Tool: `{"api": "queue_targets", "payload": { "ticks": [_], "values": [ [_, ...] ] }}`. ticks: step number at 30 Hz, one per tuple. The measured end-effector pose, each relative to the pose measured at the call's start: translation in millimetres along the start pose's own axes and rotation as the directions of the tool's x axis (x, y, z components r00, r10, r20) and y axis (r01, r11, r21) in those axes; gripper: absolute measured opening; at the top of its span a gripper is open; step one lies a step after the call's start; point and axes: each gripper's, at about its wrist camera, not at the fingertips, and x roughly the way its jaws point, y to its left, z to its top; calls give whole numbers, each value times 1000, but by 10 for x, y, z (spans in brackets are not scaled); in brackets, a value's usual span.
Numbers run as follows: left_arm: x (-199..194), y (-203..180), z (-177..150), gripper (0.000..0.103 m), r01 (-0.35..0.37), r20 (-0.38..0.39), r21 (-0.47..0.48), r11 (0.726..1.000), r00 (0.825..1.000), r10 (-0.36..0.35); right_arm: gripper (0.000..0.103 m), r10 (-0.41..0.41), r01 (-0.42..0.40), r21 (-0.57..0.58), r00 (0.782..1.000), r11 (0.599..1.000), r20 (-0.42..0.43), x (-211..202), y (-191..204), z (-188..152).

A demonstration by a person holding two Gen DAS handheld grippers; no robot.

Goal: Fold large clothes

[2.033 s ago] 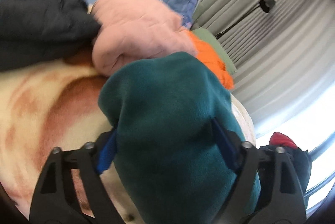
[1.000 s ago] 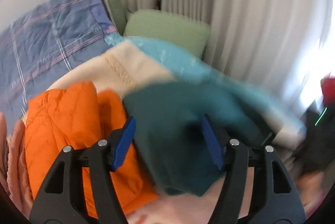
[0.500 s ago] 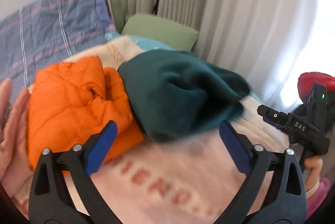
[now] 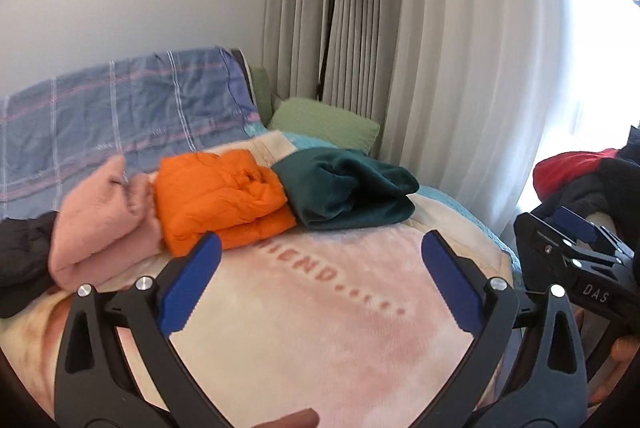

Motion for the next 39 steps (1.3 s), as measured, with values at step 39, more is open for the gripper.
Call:
{"api": "queue_targets", "payload": {
  "ticks": [39],
  "values": [
    [-1138,-42,-599,101,-85,-33,96,992,995,89,102,-66,63,-58,997,996,-47,-612,474,-331]
  ]
}}
